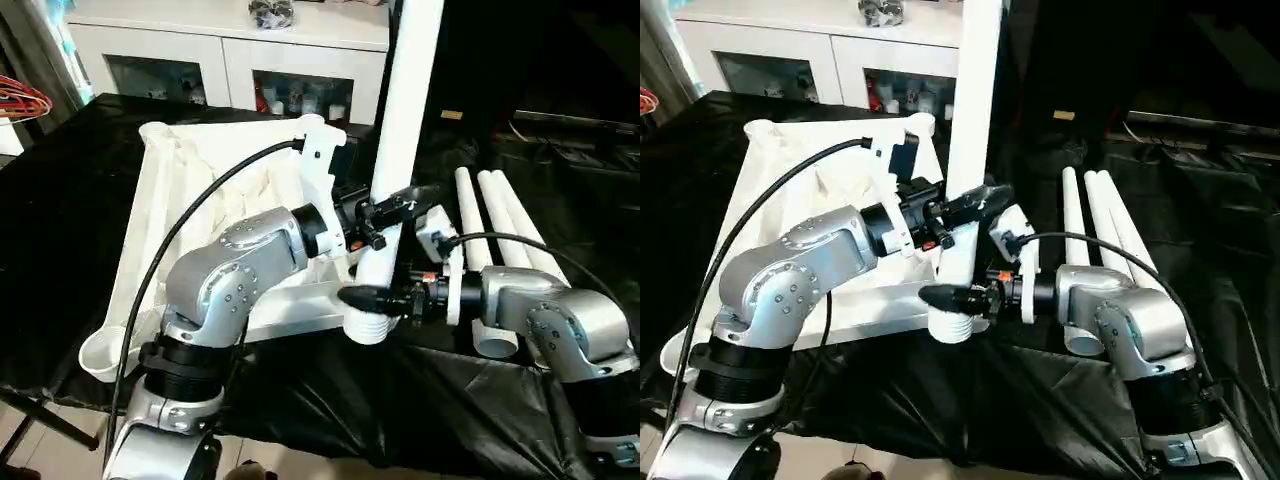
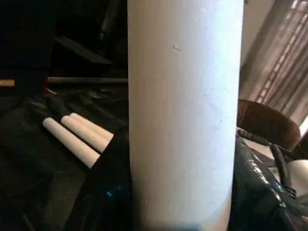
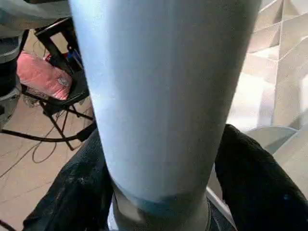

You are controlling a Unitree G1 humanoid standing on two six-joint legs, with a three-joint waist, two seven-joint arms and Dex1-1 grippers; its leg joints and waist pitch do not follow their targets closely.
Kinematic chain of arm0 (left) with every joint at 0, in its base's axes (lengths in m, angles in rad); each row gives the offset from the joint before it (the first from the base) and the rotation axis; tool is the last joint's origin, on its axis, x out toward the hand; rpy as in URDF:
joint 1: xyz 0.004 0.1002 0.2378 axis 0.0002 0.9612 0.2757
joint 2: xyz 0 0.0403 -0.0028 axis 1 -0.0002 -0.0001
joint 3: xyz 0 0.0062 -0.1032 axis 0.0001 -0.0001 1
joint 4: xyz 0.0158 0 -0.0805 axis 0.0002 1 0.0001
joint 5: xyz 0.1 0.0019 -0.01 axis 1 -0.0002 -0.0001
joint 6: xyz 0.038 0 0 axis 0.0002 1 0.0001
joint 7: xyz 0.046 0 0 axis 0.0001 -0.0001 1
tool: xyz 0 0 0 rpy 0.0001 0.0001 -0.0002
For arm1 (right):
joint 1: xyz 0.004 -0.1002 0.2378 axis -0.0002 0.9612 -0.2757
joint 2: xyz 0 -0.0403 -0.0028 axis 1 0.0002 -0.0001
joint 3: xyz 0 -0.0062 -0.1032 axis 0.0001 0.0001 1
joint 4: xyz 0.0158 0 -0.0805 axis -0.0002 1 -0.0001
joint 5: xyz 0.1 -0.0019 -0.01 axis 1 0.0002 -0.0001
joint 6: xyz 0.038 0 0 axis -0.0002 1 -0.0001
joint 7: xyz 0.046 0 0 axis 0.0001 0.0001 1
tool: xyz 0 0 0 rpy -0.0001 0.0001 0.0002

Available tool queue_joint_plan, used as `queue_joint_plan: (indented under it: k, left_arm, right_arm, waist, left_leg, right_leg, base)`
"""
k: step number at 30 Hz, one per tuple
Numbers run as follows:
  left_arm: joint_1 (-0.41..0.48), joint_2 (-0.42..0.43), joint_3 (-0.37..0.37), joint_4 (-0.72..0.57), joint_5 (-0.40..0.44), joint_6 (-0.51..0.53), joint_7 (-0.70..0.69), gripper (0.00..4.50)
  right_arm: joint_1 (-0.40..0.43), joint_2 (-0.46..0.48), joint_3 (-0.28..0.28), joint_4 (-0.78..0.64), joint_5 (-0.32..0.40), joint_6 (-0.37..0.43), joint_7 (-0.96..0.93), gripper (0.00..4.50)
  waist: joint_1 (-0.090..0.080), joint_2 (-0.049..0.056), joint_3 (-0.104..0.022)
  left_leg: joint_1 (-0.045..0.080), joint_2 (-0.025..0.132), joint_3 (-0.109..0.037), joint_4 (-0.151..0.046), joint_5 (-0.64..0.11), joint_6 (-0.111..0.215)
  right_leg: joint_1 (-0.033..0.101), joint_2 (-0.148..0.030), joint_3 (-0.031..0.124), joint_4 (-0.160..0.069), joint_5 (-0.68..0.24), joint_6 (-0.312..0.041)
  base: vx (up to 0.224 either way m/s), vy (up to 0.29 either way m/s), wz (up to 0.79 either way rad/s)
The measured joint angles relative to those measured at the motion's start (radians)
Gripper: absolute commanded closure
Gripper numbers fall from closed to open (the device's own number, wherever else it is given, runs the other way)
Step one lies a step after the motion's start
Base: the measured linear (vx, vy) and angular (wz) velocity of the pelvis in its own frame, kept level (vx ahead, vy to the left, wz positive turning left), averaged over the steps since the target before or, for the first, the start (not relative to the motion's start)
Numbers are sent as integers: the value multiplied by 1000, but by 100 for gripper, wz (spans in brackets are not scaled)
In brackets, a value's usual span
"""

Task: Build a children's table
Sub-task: Pick table leg

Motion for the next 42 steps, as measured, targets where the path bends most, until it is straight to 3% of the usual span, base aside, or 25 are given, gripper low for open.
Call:
queue_joint_plan:
  k: [11,20,22,26,27,34,37,42]
  left_arm:
    - [7,23,-13,-11,0,-8,-28,265]
    - [7,28,-23,-11,4,-11,-38,265]
    - [7,27,-26,-10,9,-12,-37,195]
    - [7,30,-25,-9,10,-9,-28,183]
    - [7,33,-26,-9,14,-20,-29,154]
    - [7,29,7,-38,48,-153,-44,147]
    - [7,66,12,-54,52,-154,-50,147]
    - [117,313,-136,-72,183,-202,-217,147]
  right_arm:
    - [0,4,16,-6,4,-8,12,245]
    - [0,7,19,-7,-1,-11,15,253]
    - [0,7,19,-7,-3,-11,15,253]
    - [0,9,18,1,-5,-12,8,253]
    - [0,14,17,2,-5,-16,4,254]
    - [0,65,-44,14,-19,-58,-101,257]
    - [1,98,-57,51,-48,-80,-166,257]
    - [9,129,-82,108,-128,-177,-288,257]
  waist:
    - [-1,0,0]
    - [-1,0,0]
    - [0,0,0]
    - [-1,1,0]
    - [-1,1,0]
    - [-2,1,0]
    - [-7,1,-1]
    - [-23,7,-3]
  left_leg:
    - [0,0,0,0,0,0]
    - [0,0,0,0,0,0]
    - [0,0,0,0,0,0]
    - [0,0,0,0,0,0]
    - [0,0,0,0,0,0]
    - [0,0,0,0,0,-1]
    - [0,0,0,0,1,-1]
    - [1,0,0,-2,1,-3]
  right_leg:
    - [0,0,0,0,0,0]
    - [0,0,0,0,0,0]
    - [0,0,0,0,0,0]
    - [0,0,0,0,0,0]
    - [0,0,0,0,0,0]
    - [0,0,0,0,0,0]
    - [0,0,0,1,0,0]
    - [-1,0,0,0,0,0]
  base:
    - [0,0,0]
    - [0,0,0]
    - [0,0,0]
    - [0,0,0]
    - [0,0,0]
    - [0,0,0]
    - [0,0,0]
    - [0,0,0]
